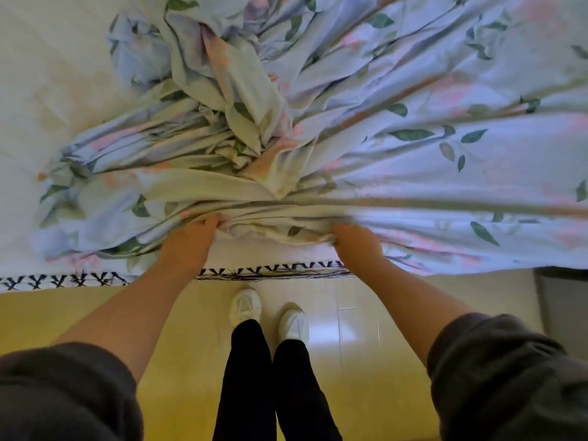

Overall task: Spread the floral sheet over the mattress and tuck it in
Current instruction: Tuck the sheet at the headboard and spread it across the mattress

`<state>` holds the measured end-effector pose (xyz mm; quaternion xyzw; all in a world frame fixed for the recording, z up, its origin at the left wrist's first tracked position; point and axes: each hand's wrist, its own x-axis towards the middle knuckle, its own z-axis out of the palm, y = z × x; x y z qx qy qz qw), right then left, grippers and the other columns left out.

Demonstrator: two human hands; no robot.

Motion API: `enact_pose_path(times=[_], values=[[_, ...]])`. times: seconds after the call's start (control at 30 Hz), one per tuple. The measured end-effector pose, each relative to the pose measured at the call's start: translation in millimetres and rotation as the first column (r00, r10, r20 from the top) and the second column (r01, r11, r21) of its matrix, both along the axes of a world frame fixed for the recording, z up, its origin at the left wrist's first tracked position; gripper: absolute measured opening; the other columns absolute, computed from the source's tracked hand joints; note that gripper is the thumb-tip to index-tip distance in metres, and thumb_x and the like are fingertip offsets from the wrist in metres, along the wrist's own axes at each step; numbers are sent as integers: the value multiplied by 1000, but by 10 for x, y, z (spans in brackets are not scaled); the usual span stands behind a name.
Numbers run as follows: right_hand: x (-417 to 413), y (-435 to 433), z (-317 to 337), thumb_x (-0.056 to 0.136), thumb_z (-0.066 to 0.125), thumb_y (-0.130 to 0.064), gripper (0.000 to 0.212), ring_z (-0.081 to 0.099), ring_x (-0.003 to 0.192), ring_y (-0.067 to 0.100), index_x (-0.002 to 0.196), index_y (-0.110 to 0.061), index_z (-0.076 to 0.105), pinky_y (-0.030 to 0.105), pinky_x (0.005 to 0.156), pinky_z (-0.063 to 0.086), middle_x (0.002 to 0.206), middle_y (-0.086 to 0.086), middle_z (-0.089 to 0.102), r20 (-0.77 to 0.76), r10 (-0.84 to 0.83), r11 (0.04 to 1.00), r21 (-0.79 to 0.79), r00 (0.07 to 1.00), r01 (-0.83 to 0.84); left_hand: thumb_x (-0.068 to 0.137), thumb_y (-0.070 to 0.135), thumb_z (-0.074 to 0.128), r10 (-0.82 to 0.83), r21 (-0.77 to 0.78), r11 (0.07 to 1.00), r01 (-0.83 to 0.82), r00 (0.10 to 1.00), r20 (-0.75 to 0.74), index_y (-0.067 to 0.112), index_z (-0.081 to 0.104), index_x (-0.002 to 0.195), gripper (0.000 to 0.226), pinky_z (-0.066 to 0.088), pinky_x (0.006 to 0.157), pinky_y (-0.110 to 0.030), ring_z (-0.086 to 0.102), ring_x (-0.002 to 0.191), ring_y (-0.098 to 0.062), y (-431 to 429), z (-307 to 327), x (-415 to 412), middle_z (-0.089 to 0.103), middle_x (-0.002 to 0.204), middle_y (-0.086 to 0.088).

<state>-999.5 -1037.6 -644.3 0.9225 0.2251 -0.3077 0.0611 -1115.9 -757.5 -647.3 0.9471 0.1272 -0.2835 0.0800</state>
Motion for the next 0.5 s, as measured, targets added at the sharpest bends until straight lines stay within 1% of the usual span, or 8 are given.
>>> enact_pose_path(times=[0.07,0.17,0.23,0.3,0.37,0.4,0.43,0.5], values=[[-87,-121,48,94,44,-13,23,59,106,34,108,-9,61,31,78,43,115,17,62,-190,-112,992,28,975,120,89,4,46,-63,-112,993,47,986,-152,30,39,137,55,44,67,-31,60,95,-25,18,98,-144,61,120,-7],[-415,-357,171,97,37,-23,31,57,107,31,104,-7,62,31,83,42,117,17,62,-474,-89,996,-45,876,77,98,33,37,-220,-235,960,152,929,-299,27,42,135,38,49,80,-33,59,99,-22,-17,281,-477,60,120,-2],[-642,-496,191,97,34,-30,33,57,97,28,89,-13,61,31,81,43,111,15,63,-562,-41,998,-69,826,3,92,52,41,-298,-259,940,220,901,-316,30,39,130,44,49,72,-29,59,88,-16,-73,343,-671,62,110,5],[-787,-583,176,96,35,-34,30,54,94,24,82,-18,56,30,79,42,112,11,64,-586,-20,997,-77,810,-31,91,46,48,-394,-229,916,330,847,-356,35,29,139,52,47,68,-25,60,89,-14,-169,352,-799,62,113,7],[-842,-615,154,93,43,-39,30,53,111,25,110,-19,58,33,89,43,128,5,57,-591,3,991,-106,806,-81,92,22,48,-430,-151,900,410,774,-464,39,17,146,64,47,68,-27,62,95,-18,-231,273,-907,60,120,1],[-845,-599,165,91,48,-41,40,49,122,24,126,-23,52,35,96,42,136,2,52,-584,21,989,-108,811,-104,92,17,47,-442,-121,885,449,729,-522,37,17,147,66,47,73,-30,60,104,-20,-237,253,-940,55,127,-2],[-836,-559,186,89,52,-42,50,45,128,22,135,-26,45,37,101,40,141,0,47,-568,23,991,-93,823,-92,92,18,47,-444,-106,875,472,696,-565,33,20,147,63,45,82,-33,55,113,-23,-225,250,-944,49,133,-4],[-802,-438,235,87,56,-40,57,44,131,20,140,-30,39,38,105,39,145,-1,44,-533,-4,1000,-22,846,-8,95,26,46,-401,-111,901,419,711,-577,27,25,145,54,43,92,-36,50,121,-25,-183,287,-919,45,138,-6]])
